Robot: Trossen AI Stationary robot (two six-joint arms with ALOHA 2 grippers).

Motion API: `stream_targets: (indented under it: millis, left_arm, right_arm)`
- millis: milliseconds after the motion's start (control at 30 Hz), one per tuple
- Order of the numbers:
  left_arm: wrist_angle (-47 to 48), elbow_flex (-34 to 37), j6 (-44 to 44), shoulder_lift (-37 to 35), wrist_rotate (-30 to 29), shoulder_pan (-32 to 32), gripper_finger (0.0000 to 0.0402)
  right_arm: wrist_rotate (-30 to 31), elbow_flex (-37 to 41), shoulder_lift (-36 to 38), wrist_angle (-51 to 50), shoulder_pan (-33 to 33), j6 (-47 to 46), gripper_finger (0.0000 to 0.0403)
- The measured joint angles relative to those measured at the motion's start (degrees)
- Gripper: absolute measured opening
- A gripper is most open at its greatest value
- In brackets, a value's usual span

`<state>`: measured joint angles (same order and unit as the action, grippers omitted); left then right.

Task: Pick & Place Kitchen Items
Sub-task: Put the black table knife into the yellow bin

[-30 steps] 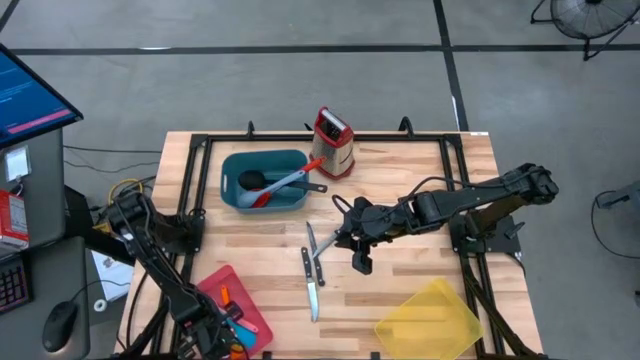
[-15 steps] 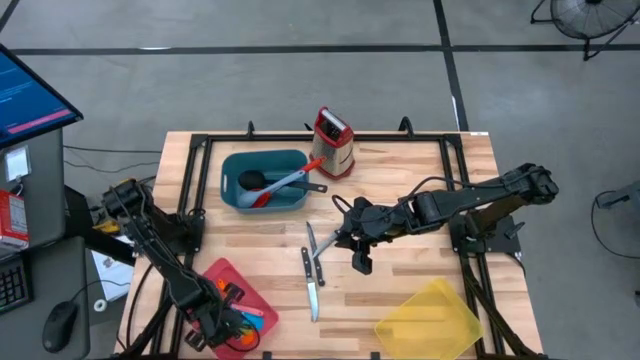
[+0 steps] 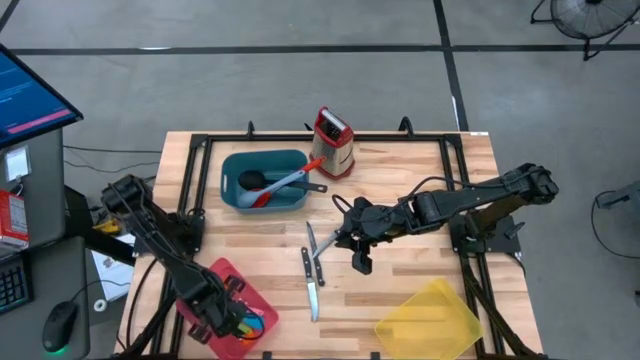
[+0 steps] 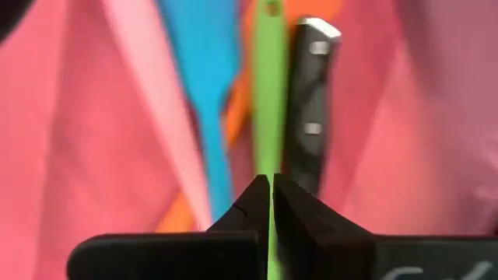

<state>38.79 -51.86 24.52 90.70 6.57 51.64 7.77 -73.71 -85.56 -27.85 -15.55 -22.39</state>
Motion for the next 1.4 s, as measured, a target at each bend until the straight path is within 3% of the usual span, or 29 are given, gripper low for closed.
stream_targets:
  millis: [200,367,567,700,1400]
  left_arm:
    - [-5.9,-0.1,-4.2,-3.3,4.0,2.1,0.0035]
    - [-11.2,-0.2,-10.5,-4.2,1.7,4.9,0.0104]
    - [-10.9,-0.2,-8.9,0.4,0.6,6.2,0.0200]
    - [-10.5,-0.2,-7.6,2.5,-2.1,6.2,0.0236]
    - [-8.6,0.3,-3.1,4.6,-3.1,5.5,0.0202]
  right_arm:
    - [0.0,0.0,0.0,0.0,0.0,0.0,0.0072]
    - [0.0,0.0,0.0,0.0,0.3,-0.1,0.0072]
    - [0.1,0.0,0.0,0.0,0.7,-0.2,0.0072]
    - [0.1,0.0,0.0,0.0,0.8,-0.2,0.0072]
    - [0.2,0.0,0.0,0.0,0.8,0.3,0.0072]
